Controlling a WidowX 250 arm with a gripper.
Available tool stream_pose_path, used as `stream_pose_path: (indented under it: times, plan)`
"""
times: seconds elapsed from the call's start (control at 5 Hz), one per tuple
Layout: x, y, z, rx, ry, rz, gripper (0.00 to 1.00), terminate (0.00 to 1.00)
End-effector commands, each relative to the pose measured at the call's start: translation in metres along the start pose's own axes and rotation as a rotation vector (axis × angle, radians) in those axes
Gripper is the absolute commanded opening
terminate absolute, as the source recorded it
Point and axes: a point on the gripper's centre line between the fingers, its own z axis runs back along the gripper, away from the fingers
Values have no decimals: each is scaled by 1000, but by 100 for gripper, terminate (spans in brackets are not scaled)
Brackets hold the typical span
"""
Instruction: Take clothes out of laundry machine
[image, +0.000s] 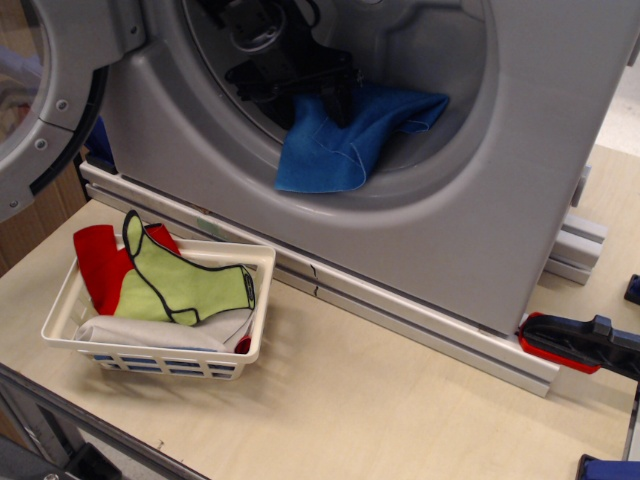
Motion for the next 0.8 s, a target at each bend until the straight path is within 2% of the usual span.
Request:
stream_pose_path:
  times: [0.0, 0.2, 0.4, 0.6]
  plan:
    - [1, -6, 23, 35, -36, 13, 0, 0]
    - [-1, -7, 34, 52, -54, 10, 0, 0]
    - [-12, -7, 65, 88, -46, 60, 0, 0]
    - [-33, -3, 97, 147, 2, 142, 0, 0]
